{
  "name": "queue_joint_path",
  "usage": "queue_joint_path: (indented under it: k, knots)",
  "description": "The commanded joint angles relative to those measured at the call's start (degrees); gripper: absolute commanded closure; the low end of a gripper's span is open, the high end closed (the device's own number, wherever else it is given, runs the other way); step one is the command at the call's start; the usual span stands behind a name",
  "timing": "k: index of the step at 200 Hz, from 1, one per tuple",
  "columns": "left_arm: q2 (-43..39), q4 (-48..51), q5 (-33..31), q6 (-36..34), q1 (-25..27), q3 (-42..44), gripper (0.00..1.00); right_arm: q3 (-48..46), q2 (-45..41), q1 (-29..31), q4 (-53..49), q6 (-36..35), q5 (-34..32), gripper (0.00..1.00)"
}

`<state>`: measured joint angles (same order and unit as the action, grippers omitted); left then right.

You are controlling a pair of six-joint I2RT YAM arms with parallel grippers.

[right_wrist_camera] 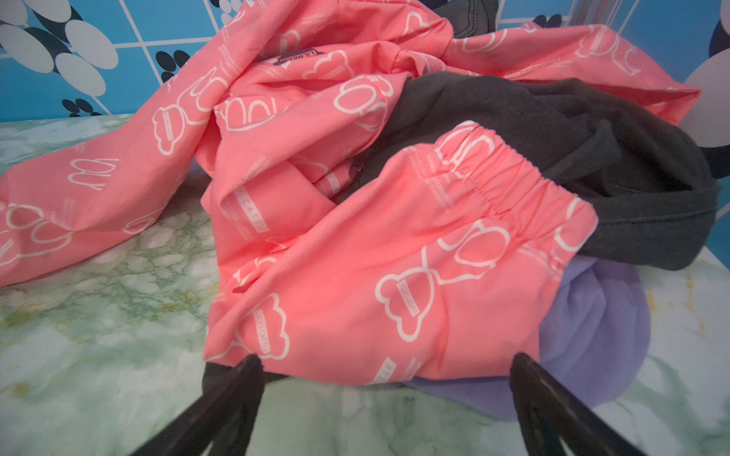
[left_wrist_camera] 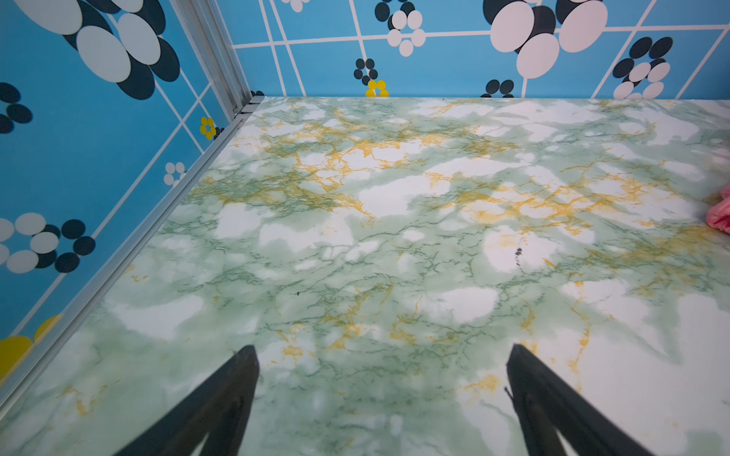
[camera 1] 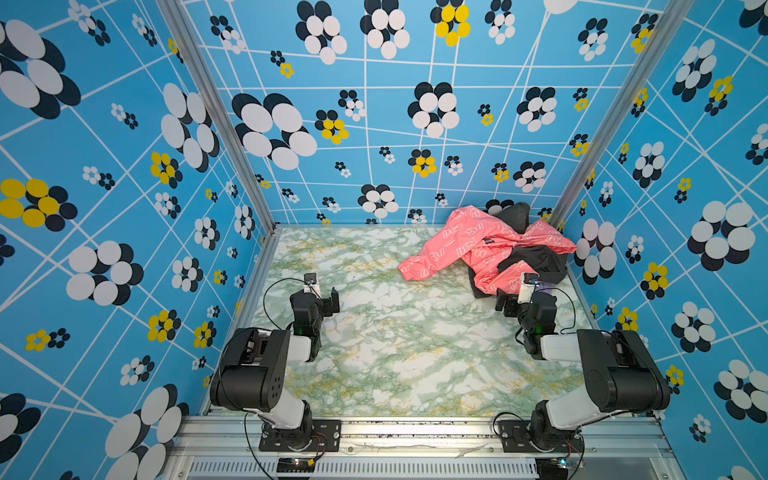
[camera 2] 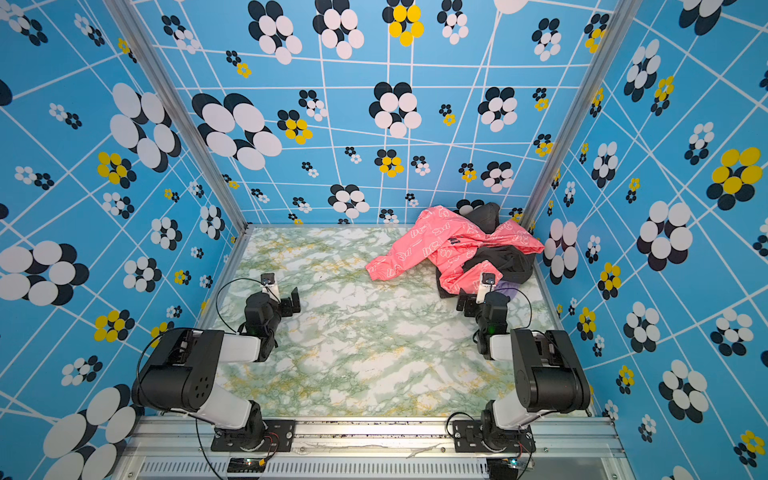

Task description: Pick out a specific cloth from the pile

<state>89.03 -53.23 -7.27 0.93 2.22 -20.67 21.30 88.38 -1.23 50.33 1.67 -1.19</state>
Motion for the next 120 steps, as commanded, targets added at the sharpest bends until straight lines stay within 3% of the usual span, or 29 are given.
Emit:
queue_joint_path:
  k: [1, 33, 76, 94, 120]
  knots:
    - [-2.3, -0.3, 0.7, 1.3, -0.9, 0.0, 0.01, 0.9, -5.2, 0.3, -3.1, -0.7, 1.1, 0.01]
    - [-15.8, 17.2, -0.5, 2.3, -0.8, -3.7, 0.01, 4.3, -20.8, 0.4, -23.6, 0.1, 0.7, 0.01]
    - [-37.4, 36.2, 9.0, -3.3, -0.8, -5.3, 0.01, 9.1, -39.6, 0.1, -42.0, 6.5, -2.4, 0.01]
    - [-44.2, 41.7, 12.6, -6.5, -0.8, -4.7, 0.01, 11.2, -43.0, -0.8, -46.8, 10.6, -3.8, 0.01]
    - [-49.6, 45.3, 17.9, -8.5, -0.7, -2.8, 0.01, 15.9, -41.5, -3.7, -54.8, 16.0, -2.0, 0.01]
